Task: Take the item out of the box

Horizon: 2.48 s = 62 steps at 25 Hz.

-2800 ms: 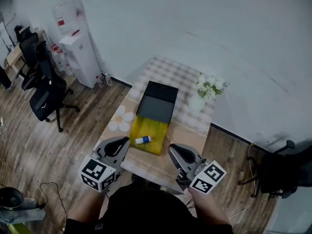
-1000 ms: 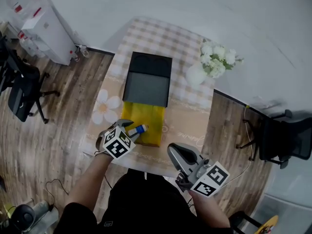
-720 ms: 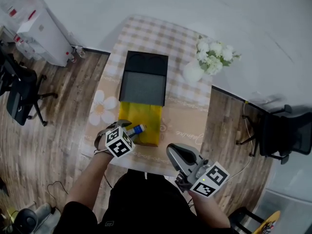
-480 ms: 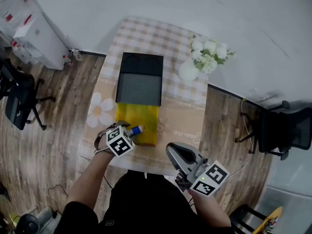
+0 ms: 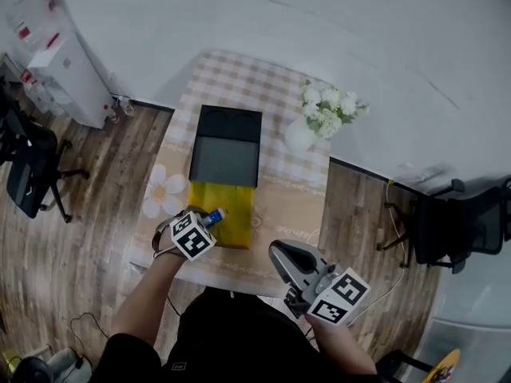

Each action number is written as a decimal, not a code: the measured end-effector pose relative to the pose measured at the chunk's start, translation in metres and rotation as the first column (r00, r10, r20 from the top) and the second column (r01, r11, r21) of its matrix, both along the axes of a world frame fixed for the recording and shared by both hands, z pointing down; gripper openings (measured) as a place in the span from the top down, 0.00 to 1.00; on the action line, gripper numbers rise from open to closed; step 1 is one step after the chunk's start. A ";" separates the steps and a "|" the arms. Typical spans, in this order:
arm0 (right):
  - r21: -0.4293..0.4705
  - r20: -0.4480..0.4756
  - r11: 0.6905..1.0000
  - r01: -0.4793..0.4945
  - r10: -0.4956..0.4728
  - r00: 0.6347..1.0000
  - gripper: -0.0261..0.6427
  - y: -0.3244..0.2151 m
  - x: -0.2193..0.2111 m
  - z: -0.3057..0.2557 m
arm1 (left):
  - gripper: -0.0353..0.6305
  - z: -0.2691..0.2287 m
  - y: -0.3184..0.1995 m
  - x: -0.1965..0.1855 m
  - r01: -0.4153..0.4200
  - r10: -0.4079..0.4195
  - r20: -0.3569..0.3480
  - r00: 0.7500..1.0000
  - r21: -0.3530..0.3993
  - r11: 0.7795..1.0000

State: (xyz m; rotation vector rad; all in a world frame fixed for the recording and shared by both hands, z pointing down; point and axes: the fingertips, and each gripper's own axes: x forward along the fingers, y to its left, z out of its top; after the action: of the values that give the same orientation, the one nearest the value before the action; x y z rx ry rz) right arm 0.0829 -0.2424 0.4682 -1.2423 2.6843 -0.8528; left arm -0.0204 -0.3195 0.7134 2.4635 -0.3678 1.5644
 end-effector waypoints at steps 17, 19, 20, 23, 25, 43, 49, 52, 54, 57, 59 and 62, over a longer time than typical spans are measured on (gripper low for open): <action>0.144 -0.077 0.984 0.109 -0.099 0.992 0.90 -0.004 -0.013 -0.040 | 0.74 -0.106 0.002 -0.026 0.220 -0.195 -0.210 0.958 0.107 0.970; 0.156 -0.078 0.981 0.118 -0.107 0.991 0.90 -0.010 -0.013 -0.044 | 0.74 -0.125 0.000 -0.030 0.245 -0.208 -0.249 0.946 0.131 0.960; 0.162 -0.076 0.979 0.122 -0.111 0.991 0.90 -0.012 -0.013 -0.046 | 0.74 -0.134 0.001 -0.031 0.256 -0.211 -0.269 0.940 0.142 0.956; 0.182 -0.067 0.974 0.135 -0.124 0.990 0.90 -0.017 -0.015 -0.053 | 0.74 -0.159 0.005 -0.036 0.301 -0.240 -0.318 0.917 0.157 0.941; 0.189 -0.063 0.971 0.146 -0.137 0.989 0.90 -0.020 -0.018 -0.056 | 0.75 -0.173 0.008 -0.041 0.333 -0.263 -0.347 0.900 0.162 0.929; 0.294 -0.096 0.930 0.219 -0.199 0.975 0.90 -0.020 -0.046 -0.096 | 0.75 -0.306 0.045 -0.070 0.491 -0.255 -0.636 0.728 0.224 0.842; 0.361 -0.094 0.892 0.274 -0.257 0.962 0.90 -0.001 -0.064 -0.121 | 0.75 -0.344 0.058 -0.078 0.533 -0.222 -0.719 0.658 0.237 0.812; 0.390 -0.102 0.875 0.287 -0.269 0.958 0.90 0.009 -0.066 -0.128 | 0.75 -0.360 0.062 -0.081 0.557 -0.194 -0.758 0.622 0.254 0.791; 0.406 -0.098 0.868 0.286 -0.269 0.958 0.90 0.016 -0.064 -0.132 | 0.75 -0.370 0.066 -0.082 0.572 -0.174 -0.785 0.595 0.262 0.777; 0.451 -0.094 0.844 0.291 -0.279 0.956 0.91 0.025 -0.060 -0.139 | 0.75 -0.385 0.070 -0.082 0.597 -0.155 -0.817 0.556 0.262 0.758; 0.473 -0.089 0.833 0.286 -0.278 0.956 0.91 0.028 -0.056 -0.143 | 0.75 -0.390 0.071 -0.084 0.613 -0.154 -0.823 0.546 0.268 0.743; 0.494 -0.080 0.832 0.254 -0.247 0.966 0.91 0.029 -0.047 -0.149 | 0.75 -0.388 0.071 -0.079 0.622 -0.153 -0.827 0.540 0.271 0.734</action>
State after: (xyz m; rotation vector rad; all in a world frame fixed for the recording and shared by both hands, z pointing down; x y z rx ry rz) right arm 0.0364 -0.2135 0.3191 -0.7880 2.8456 -0.1216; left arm -0.0995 -0.2480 0.3254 2.8260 -1.2494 0.1014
